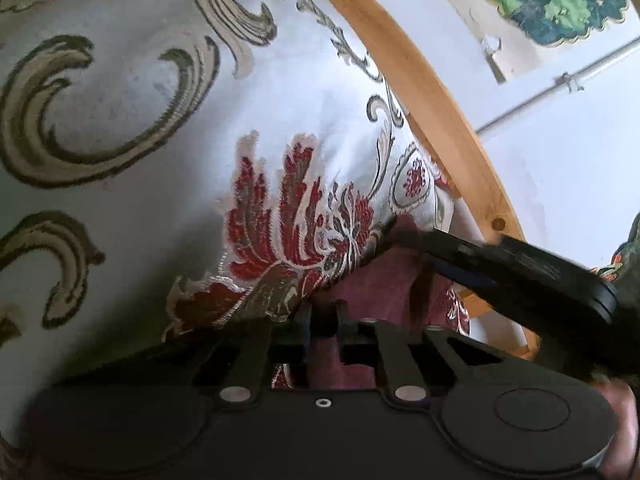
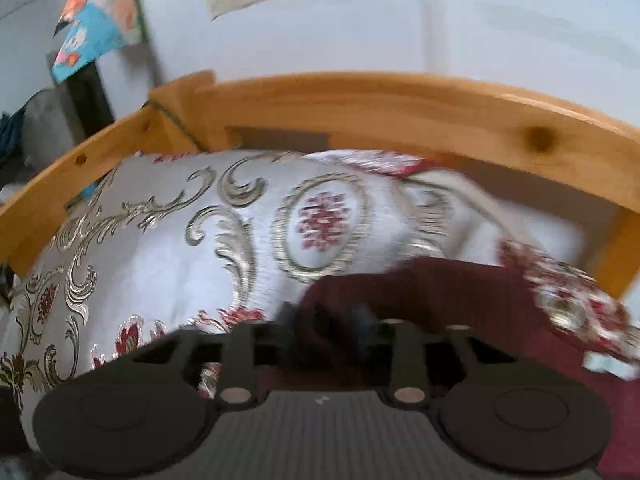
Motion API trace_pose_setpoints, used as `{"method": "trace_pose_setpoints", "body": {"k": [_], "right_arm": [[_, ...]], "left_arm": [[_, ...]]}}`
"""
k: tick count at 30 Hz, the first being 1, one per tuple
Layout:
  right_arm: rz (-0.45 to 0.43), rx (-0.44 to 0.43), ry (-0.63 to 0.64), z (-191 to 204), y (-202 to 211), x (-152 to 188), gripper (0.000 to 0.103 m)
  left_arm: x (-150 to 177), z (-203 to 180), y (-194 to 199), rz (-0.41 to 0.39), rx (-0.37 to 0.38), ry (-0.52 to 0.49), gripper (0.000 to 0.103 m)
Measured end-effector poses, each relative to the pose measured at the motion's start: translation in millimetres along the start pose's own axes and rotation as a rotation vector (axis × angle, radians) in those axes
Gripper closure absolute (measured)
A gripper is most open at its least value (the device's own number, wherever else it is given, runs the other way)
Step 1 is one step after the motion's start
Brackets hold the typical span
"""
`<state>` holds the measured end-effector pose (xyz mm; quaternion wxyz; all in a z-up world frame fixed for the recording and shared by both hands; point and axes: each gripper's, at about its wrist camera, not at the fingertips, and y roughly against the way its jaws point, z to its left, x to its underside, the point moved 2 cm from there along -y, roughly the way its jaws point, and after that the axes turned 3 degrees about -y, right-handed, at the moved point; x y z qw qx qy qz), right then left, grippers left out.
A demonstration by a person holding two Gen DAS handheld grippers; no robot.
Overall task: Fold small clothes
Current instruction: 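Lift the shirt hem with the right gripper and fold it toward the collar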
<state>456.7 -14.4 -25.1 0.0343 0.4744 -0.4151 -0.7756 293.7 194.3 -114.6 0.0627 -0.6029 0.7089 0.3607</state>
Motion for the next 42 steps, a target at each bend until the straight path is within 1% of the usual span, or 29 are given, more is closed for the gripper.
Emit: {"method": "trace_pose_setpoints", "body": {"k": [1,2,3,4,5,6,7,9,10,11,12,14,16,18,20,22,23,24,25,27,29,30,32,33,34,36,38,40,42], "right_arm": [[-0.002,0.023,0.0,-5.5,12.3,4.5,0.044],[-0.001,0.054,0.001,-12.3,28.6,13.2,0.035],[0.002,0.078,0.0,-17.5,41.5,21.6,0.032],[0.009,0.107,-0.001,-22.3,56.3,31.5,0.027],[0.02,0.141,-0.004,-28.1,73.3,47.4,0.021],[0.031,0.166,-0.009,-31.6,87.6,61.5,0.018],[0.043,0.185,-0.011,-35.6,102.5,78.2,0.014],[0.086,0.243,-0.007,-40.6,130.6,116.1,0.01],[0.11,0.279,-0.005,-43.3,142.6,135.2,0.007],[0.136,0.311,-0.001,-45.2,153.7,155.3,0.005],[0.165,0.337,0.004,-47.1,165.5,177.5,0.005],[0.224,0.384,-0.006,-50.7,183.4,218.0,0.004],[0.274,0.424,-0.034,-54.1,195.8,250.2,0.004],[0.307,0.451,-0.1,-60.8,207.8,279.8,0.004],[0.335,0.429,-0.183,-67.8,216.8,303.1,0.003],[0.369,0.393,-0.273,-72.9,225.0,322.0,0.001],[0.391,0.375,-0.285,-71.5,228.0,327.0,0.0],[0.404,0.361,-0.262,-69.5,229.6,329.3,0.0],[0.415,0.355,-0.231,-64.8,230.4,329.9,0.0],[0.446,0.328,-0.18,-55.2,228.8,331.9,0.0],[0.463,0.312,-0.128,-45.9,226.2,333.8,0.0],[0.46,0.307,-0.115,-43.1,226.7,333.8,0.0],[0.418,0.303,-0.124,-43.3,235.5,329.9,0.0],[0.379,0.302,-0.135,-44.1,242.4,327.0,0.0],[0.34,0.297,-0.142,-45.1,249.5,322.7,0.0],[0.256,0.288,-0.13,-44.1,264.9,316.3,0.0],[0.19,0.262,-0.086,-35.5,277.8,312.2,0.0],[0.14,0.203,-0.019,-20.9,290.5,309.8,0.0],[0.121,0.152,0.065,-6.3,294.4,306.3,0.0]], "left_arm": [[-1.2,-1.1,-0.9,0.009,-0.005,-0.005,0.083],[-2.1,-2.4,-2.0,0.019,-0.009,-0.01,0.08],[-3.5,-5.8,-3.6,0.025,-0.013,-0.016,0.075],[-3.9,-8.9,-3.6,0.029,-0.018,-0.027,0.072],[-3.1,-11.8,-2.7,0.032,-0.023,-0.041,0.064],[-2.0,-16.5,-1.7,0.037,-0.029,-0.064,0.054],[-1.0,-21.0,-0.4,0.039,-0.034,-0.084,0.048],[2.8,-30.2,4.3,0.038,-0.043,-0.129,0.022],[7.1,-35.2,9.7,0.034,-0.05,-0.162,0.018],[10.8,-39.4,13.8,0.029,-0.062,-0.193,0.011],[15.9,-45.0,17.5,0.029,-0.082,-0.241,0.007],[26.6,-52.8,22.3,0.037,-0.117,-0.328,0.006],[42.7,-60.3,23.5,0.058,-0.144,-0.434,0.006],[62.8,-67.7,17.7,0.088,-0.164,-0.556,0.006],[80.7,-73.0,11.5,0.12,-0.189,-0.668,0.006],[102.0,-76.9,3.7,0.148,-0.212,-0.801,0.006],[111.2,-76.5,1.3,0.162,-0.231,-0.866,0.006],[120.1,-74.7,-0.6,0.177,-0.265,-0.925,0.006],[125.3,-72.3,1.1,0.185,-0.286,-0.949,0.006],[126.7,-66.0,8.3,0.194,-0.312,-0.937,0.006],[120.3,-61.0,21.5,0.203,-0.339,-0.888,0.006],[115.3,-59.2,30.6,0.205,-0.353,-0.865,0.006],[101.6,-56.0,57.7,0.192,-0.366,-0.804,0.006],[93.1,-54.2,74.5,0.174,-0.353,-0.759,0.003],[84.7,-51.4,93.3,0.162,-0.318,-0.711,0.001],[75.8,-49.1,124.7,0.163,-0.242,-0.658,0.001],[78.3,-50.0,145.1,0.168,-0.199,-0.676,0.001],[90.2,-53.8,161.8,0.173,-0.187,-0.752,0.001],[106.7,-62.4,164.8,0.196,-0.175,-0.829,0.001]]}}
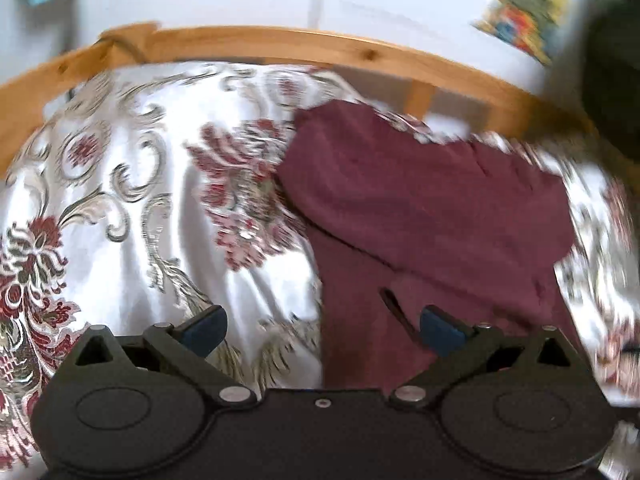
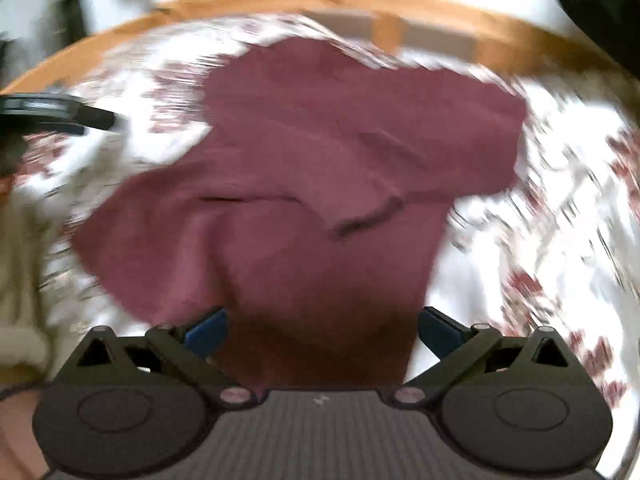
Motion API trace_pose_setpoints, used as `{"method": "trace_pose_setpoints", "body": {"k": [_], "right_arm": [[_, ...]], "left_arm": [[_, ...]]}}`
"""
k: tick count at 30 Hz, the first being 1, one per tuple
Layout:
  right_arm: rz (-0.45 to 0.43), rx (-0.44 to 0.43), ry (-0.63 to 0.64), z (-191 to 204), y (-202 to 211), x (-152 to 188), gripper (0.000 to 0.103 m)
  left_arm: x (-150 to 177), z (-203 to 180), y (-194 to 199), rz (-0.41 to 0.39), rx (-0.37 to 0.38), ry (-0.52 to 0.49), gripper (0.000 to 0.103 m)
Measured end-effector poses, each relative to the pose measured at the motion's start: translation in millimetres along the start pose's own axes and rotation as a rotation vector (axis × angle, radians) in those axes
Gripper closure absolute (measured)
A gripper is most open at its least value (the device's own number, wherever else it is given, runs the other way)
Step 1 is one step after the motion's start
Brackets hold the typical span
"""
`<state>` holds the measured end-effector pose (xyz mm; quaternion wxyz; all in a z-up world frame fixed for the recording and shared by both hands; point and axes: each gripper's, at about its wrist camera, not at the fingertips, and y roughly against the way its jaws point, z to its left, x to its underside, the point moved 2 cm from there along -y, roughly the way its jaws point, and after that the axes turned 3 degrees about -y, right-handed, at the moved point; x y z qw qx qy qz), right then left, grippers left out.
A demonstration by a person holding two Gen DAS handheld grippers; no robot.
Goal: Fold small clothes
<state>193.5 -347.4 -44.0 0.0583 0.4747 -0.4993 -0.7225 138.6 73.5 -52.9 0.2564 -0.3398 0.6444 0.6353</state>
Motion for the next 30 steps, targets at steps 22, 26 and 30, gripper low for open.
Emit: {"method": "trace_pose_setpoints", "body": {"k": [22,26,30], "right_arm": [[0.035,-0.021,-0.065,10.0,-12.7,12.0,0.03],[0.012,-0.053,-0.113,5.9,-16.2,9.6,0.039],[-0.009,-0.124,-0.156,5.8,-19.8,7.4,0.074]], "left_arm": [[99.0,-158.3,-7.4,0.142,0.351,-0.861,0.001],[103.6,-162.2,-19.4,0.177,0.312,-0.881,0.003],[92.6,-152.9,-24.5,0.165,0.268,-0.805,0.003]]}}
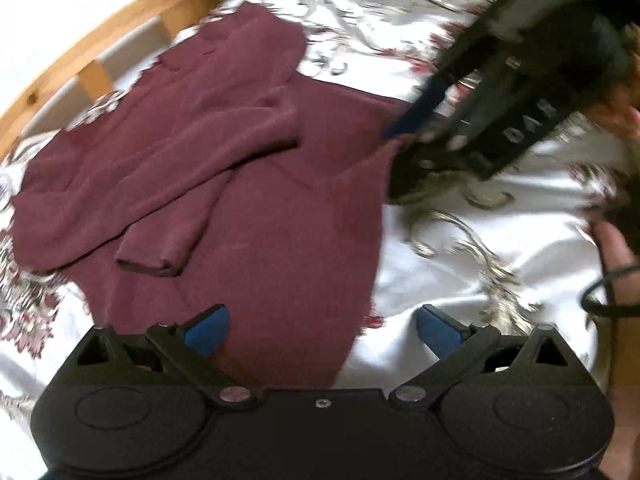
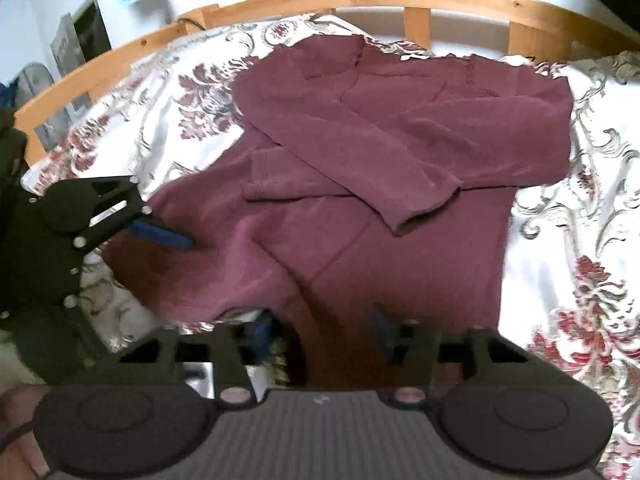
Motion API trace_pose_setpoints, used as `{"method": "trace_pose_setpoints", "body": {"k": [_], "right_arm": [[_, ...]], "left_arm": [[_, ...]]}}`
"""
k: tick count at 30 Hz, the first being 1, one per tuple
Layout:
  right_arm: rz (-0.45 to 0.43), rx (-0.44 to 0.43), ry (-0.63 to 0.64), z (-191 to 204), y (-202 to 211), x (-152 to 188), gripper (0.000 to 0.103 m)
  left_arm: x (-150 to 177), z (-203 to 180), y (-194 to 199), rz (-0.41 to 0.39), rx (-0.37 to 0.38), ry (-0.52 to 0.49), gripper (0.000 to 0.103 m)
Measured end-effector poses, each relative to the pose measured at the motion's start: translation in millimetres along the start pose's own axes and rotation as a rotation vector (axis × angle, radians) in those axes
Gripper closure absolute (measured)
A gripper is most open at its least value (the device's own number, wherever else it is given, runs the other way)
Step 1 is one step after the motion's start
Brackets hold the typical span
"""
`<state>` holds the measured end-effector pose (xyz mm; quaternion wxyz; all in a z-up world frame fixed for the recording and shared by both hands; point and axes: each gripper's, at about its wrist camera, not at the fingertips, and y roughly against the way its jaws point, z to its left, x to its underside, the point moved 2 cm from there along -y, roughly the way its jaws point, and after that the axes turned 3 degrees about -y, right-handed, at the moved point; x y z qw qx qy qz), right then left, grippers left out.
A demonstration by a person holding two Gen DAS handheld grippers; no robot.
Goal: Fold small clothes
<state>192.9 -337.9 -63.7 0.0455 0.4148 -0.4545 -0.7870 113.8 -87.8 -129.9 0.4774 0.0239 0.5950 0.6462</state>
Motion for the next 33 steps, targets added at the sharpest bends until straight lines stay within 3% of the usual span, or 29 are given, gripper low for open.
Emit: {"method": "trace_pose_setpoints", "body": {"k": [2,8,10,12,13,15,21,28,30,33], "right_arm": [[-0.028,-0.032,-0.035,0.8,2.4,-2.1,0.086],[-0.128,-0.095,-0.155,-12.0,17.0,-9.0,0.094],[-0.149,-0.089,-0.159,-13.3,20.3,-10.1,0.095],[-0.162,-0.082,-0.155,-12.5,21.7,-10.5,0.095],[-0.165,-0.079,-0.152,-12.0,22.1,-10.6,0.095],[-0.168,-0.064,-0.14,-10.6,22.3,-10.4,0.095],[-0.208,-0.048,-0.122,-9.9,28.9,-11.0,0.096],[-0.223,-0.017,-0.095,-9.5,30.7,-9.9,0.096],[-0.219,-0.004,-0.073,-8.3,30.0,-9.4,0.096],[-0.191,0.03,-0.009,-2.4,25.4,-7.0,0.094]], "left_arm": [[0.2,9.6,3.6,-0.024,-0.02,0.054,0.006],[-2.5,23.3,9.1,-0.111,-0.016,0.136,0.01],[-3.0,22.4,3.4,-0.09,-0.031,0.129,0.019],[-2.2,25.3,-1.9,-0.058,-0.051,0.138,0.036],[-1.5,28.0,-2.0,-0.055,-0.057,0.152,0.04],[0.8,36.6,4.6,-0.086,-0.071,0.195,0.06],[9.1,66.0,35.2,-0.197,-0.143,0.316,0.066],[18.9,101.6,47.4,-0.205,-0.222,0.472,0.067],[23.0,108.7,51.1,-0.219,-0.212,0.51,0.088],[23.1,109.3,57.9,-0.263,-0.218,0.518,0.096]]}}
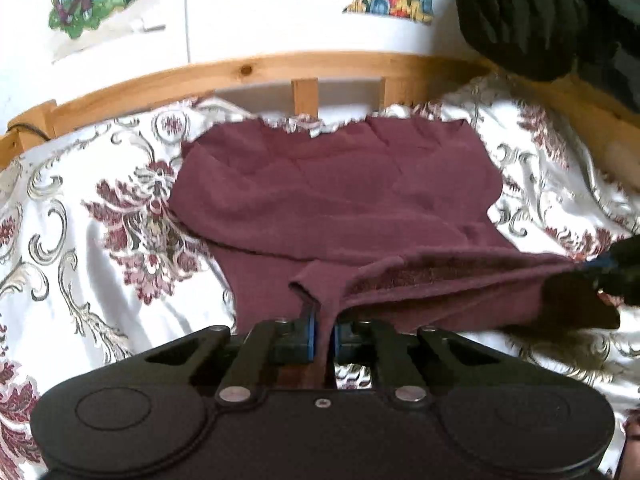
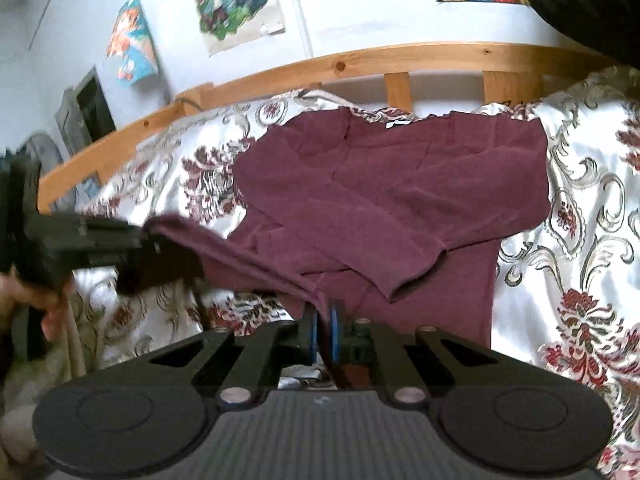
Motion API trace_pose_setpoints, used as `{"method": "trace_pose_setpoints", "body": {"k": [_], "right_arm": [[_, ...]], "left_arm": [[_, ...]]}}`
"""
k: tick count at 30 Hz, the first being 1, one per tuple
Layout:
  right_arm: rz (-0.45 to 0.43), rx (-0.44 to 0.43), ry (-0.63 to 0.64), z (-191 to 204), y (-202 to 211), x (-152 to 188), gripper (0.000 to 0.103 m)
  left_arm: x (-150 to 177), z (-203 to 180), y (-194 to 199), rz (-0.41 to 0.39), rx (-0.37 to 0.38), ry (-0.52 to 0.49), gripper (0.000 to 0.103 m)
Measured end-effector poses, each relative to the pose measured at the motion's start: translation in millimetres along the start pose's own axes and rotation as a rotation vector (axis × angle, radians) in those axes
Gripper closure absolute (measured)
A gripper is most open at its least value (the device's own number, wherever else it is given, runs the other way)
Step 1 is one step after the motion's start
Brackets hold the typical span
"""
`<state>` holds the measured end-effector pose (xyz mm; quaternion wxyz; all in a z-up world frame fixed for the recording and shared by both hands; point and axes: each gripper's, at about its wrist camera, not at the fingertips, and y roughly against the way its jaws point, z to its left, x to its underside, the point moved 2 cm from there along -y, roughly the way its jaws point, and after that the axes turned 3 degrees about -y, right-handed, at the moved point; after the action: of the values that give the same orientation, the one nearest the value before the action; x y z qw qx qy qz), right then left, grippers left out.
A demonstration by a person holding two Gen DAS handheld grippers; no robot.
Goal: Fold small clothes
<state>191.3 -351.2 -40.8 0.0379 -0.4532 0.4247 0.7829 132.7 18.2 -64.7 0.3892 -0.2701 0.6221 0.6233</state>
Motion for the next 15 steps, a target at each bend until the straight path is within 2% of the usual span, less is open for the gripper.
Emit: {"method": "trace_pose_setpoints", "body": {"k": [1,2,4,10,13,15], "right_arm": [[0.018,0.019,0.034,3.6,-2.4,1.8,0.09],[0.042,0.036,0.065,6.5,-5.4,4.3,0.077],[0.104,0.058,0.098,9.5,-12.8,10.7,0.067],[0.295,0.171,0.219,17.4,-38.9,32.2,0.055],[0.319,0.271,0.288,18.9,-39.3,37.9,0.058],[0.273,0.322,0.307,17.8,-26.7,35.0,0.084]], "left_arm": [[-1.0,-0.5,1.6,-0.016,-0.006,-0.006,0.096],[-1.8,-1.0,2.5,-0.029,-0.013,-0.009,0.096],[-3.8,1.1,4.6,-0.051,-0.024,0.001,0.097],[-6.1,8.6,8.9,-0.083,-0.065,0.038,0.097],[-6.6,12.6,9.1,-0.082,-0.069,0.049,0.097],[-6.9,15.8,12.3,-0.085,-0.077,0.058,0.097]]}}
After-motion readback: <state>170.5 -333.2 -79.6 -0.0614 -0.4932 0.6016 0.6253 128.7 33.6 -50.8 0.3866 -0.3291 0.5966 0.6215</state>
